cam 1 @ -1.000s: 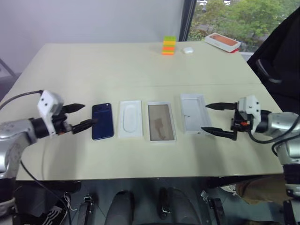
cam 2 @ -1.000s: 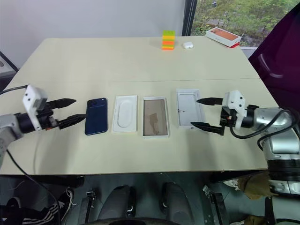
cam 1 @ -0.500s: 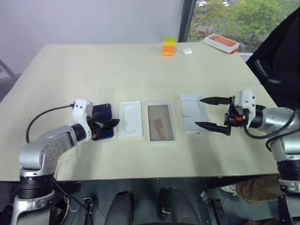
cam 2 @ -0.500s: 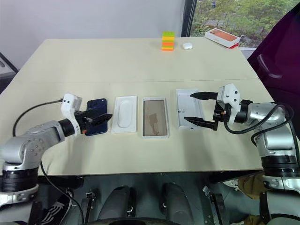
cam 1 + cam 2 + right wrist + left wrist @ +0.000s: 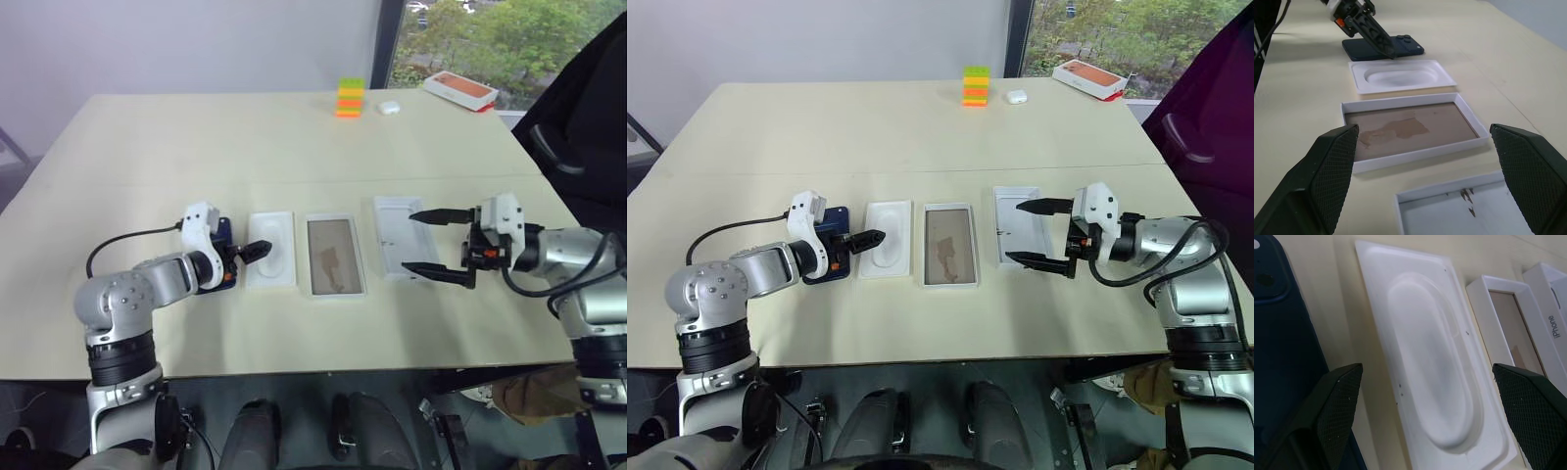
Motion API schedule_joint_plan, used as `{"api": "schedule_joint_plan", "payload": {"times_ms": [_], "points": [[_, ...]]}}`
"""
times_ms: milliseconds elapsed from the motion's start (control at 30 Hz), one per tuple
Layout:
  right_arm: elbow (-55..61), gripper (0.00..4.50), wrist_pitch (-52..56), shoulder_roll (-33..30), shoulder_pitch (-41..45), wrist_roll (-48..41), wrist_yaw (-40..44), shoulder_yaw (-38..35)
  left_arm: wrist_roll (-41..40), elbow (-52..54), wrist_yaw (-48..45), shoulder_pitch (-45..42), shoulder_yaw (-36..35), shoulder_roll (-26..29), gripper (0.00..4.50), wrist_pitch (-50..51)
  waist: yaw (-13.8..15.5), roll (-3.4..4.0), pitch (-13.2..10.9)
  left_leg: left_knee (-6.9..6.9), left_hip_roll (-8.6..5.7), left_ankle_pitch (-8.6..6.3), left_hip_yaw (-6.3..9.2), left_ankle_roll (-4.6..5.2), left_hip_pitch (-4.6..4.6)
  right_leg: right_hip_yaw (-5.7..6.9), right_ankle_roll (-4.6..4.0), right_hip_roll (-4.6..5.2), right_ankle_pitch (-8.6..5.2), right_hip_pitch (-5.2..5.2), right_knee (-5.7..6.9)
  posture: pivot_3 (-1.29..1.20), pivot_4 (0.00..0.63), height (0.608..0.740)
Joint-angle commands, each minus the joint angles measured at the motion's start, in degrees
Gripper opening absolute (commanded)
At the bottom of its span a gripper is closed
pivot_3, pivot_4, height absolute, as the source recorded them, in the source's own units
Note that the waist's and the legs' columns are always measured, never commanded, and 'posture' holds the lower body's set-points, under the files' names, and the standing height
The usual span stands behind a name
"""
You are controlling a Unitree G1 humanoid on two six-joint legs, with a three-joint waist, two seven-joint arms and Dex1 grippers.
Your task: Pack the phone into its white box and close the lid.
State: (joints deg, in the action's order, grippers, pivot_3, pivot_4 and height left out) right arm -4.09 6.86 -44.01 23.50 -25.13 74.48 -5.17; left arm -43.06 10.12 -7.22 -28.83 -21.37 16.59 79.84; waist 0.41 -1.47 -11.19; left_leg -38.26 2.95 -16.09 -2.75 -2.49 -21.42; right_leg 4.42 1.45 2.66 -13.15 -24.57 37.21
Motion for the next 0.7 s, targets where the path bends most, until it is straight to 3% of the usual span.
{"api": "schedule_joint_plan", "payload": {"times_ms": [33,233,533,633,700], "points": [[1.55,4.5,-1.18,-0.07,0.77,-0.31,-0.22,-0.69,-0.59,-1.38,0.45,-1.59,-0.63,-1.18,4.48,4.05,0.12,0.0,0.0,0.0,-0.01,0.0,0.0,0.0,0.0,0.01,0.0,0.0,0.0,0.0,0.0,0.0,0.15,0.74],[1.48,4.5,-1.8,0.09,0.78,0.15,-0.55,-0.57,1.27,-4.06,1.06,-4.18,-1.8,-2.63,4.48,11.47,0.16,0.02,0.01,0.0,-0.01,0.0,0.0,-0.01,0.01,0.02,0.04,0.01,-0.03,0.02,-0.01,0.0,0.15,0.74],[2.66,4.5,-1.76,0.08,0.29,0.14,-1.76,-0.67,4.63,-5.64,-0.24,-5.18,1.75,-3.84,4.48,10.05,0.36,0.06,0.04,0.0,-0.05,0.03,0.03,-0.05,0.06,0.03,0.11,0.05,-0.07,0.1,-0.02,0.0,0.15,0.74],[2.76,4.5,-1.69,0.06,0.39,0.19,-1.94,-0.57,5.63,-6.41,-0.11,-5.13,0.81,-4.6,3.65,9.9,0.37,0.07,0.05,0.0,-0.06,0.03,0.03,-0.05,0.05,0.03,0.11,0.07,-0.07,0.1,-0.02,0.0,0.15,0.74],[2.87,4.5,-1.6,0.02,0.42,0.18,-2.06,-0.53,6.16,-6.09,-0.35,-5.01,0.67,-4.64,2.7,10.32,0.35,0.07,0.05,0.0,-0.07,0.02,0.03,-0.05,0.04,0.02,0.11,0.07,-0.07,0.1,-0.04,0.0,0.15,0.74]]}}
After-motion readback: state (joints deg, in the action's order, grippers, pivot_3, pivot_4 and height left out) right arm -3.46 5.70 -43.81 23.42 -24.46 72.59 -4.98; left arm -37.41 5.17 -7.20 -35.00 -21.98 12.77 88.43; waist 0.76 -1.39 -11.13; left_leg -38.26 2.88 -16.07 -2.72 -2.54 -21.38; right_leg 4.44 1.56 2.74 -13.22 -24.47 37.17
